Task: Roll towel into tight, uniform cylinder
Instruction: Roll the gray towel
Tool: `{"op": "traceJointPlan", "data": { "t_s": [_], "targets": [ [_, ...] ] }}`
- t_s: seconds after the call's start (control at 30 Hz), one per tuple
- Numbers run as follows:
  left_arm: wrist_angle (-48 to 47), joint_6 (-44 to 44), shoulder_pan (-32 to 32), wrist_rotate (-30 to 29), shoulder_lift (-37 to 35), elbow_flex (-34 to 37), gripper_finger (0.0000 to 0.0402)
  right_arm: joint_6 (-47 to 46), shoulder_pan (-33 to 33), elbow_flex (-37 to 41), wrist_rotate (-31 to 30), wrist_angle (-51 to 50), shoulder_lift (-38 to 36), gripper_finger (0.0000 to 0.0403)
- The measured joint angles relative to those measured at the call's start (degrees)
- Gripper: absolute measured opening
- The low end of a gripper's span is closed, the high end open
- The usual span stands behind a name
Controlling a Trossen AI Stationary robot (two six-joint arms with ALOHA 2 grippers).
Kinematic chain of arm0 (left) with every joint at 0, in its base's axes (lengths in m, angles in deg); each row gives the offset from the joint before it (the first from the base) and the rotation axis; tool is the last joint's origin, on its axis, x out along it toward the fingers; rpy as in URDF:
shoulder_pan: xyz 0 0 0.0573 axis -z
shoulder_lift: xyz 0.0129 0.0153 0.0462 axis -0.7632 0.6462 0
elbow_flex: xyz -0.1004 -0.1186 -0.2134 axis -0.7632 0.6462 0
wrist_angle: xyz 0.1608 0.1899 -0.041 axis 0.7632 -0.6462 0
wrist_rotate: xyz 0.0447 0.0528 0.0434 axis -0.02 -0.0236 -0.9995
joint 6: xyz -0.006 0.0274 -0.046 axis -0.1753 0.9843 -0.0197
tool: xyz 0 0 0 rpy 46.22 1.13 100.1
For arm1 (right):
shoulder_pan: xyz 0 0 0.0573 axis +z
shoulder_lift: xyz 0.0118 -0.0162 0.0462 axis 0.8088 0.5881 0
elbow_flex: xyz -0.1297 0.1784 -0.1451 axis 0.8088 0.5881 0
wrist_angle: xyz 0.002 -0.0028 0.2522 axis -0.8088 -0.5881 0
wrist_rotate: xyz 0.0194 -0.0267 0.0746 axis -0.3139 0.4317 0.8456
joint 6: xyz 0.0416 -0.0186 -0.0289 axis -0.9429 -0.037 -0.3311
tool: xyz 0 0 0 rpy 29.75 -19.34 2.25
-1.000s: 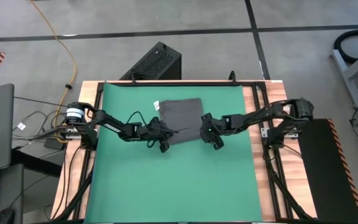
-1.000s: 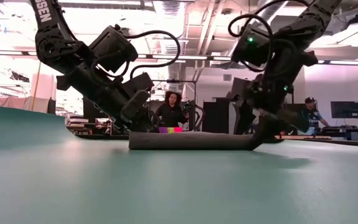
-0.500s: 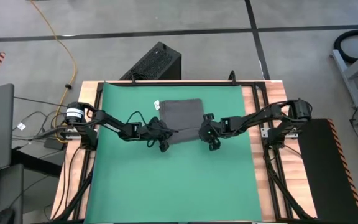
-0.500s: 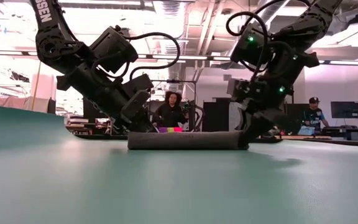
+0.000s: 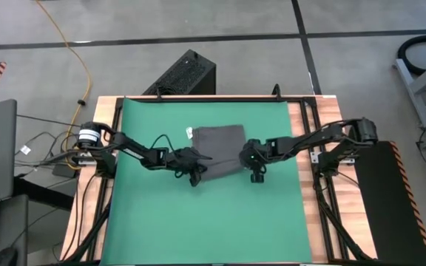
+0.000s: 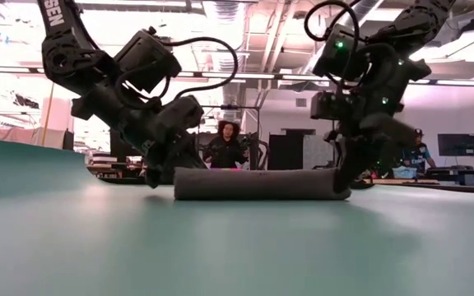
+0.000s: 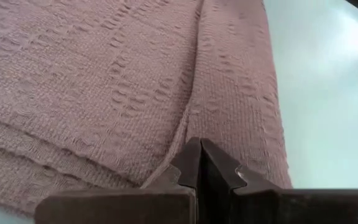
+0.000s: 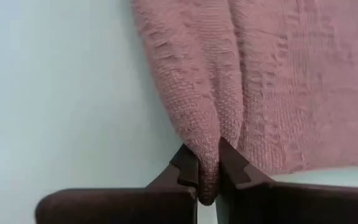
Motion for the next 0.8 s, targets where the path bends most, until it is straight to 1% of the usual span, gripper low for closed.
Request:
{"op": "traceJointPlan", "data": {
  "t_s": [0.17, 0.23, 0.4, 0.67, 0.8],
  "targets": [
    [0.08, -0.95, 2.81, 0.13, 0.02, 0.04, 0.0000, -9.56, -2.61, -0.07, 12.52, -0.04, -0.43, 0.0029],
    [0.11, -1.63, 3.56, 0.12, 0.02, 0.04, 0.0000, -12.46, -3.36, -0.07, 15.41, 0.06, -0.43, 0.0029],
    [0.18, -3.74, 4.57, 0.32, 0.02, 0.04, 0.0000, -19.16, -4.77, -0.13, 18.17, 0.49, -0.47, 0.0029],
    [0.28, -4.69, 4.58, 5.52, 0.02, 0.04, 0.0000, -32.11, -9.14, -0.18, 22.61, 0.78, -0.43, 0.0029],
    [0.21, -4.69, 4.58, 6.35, 0.00, 0.04, 0.0000, -38.07, -10.22, -0.20, 23.78, 0.90, -0.43, 0.0029]
  ]
}}
